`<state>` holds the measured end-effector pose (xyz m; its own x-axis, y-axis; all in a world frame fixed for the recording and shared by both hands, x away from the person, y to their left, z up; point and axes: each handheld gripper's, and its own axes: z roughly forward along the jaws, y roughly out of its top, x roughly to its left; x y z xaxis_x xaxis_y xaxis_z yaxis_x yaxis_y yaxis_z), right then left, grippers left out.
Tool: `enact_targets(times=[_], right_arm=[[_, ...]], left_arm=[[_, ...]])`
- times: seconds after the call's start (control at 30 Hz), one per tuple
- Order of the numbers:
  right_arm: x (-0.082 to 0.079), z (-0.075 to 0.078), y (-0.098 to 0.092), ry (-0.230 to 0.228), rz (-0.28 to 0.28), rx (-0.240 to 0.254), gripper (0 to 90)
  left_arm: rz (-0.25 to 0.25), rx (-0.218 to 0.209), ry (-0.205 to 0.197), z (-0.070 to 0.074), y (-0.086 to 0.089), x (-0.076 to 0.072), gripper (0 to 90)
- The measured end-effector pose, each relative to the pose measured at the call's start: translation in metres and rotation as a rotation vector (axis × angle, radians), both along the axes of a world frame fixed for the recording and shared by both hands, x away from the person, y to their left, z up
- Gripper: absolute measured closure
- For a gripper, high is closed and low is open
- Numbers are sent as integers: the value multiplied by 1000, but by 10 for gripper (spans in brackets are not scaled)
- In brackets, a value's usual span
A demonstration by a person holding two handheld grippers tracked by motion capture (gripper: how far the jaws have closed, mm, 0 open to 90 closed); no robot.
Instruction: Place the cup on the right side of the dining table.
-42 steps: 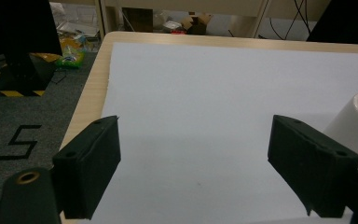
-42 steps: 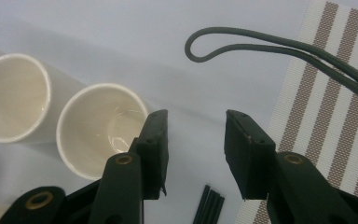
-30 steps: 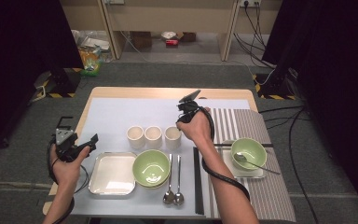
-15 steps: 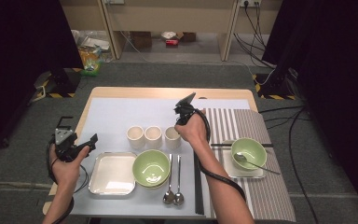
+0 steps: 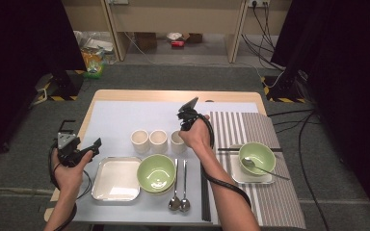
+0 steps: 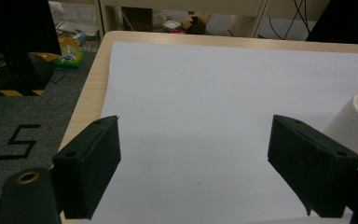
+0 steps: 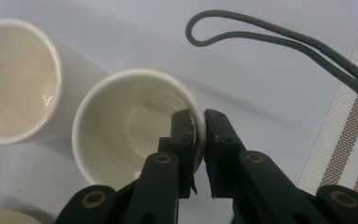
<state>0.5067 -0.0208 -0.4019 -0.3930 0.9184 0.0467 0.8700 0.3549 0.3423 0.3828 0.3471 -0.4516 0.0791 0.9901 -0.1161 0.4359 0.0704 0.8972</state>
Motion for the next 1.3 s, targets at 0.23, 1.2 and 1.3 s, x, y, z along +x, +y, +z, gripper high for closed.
enact_targets(times=[0.23,1.2,1.3], right_arm=[[-3,0,-7,-12,-8,19,838],[4,20,-37,-46,52,24,680],[5,11,-35,-15,63,23,680]], left_arm=[[3,2,0,0,0,0,162],[9,1,-7,1,1,0,163],[9,2,-8,2,2,0,163]])
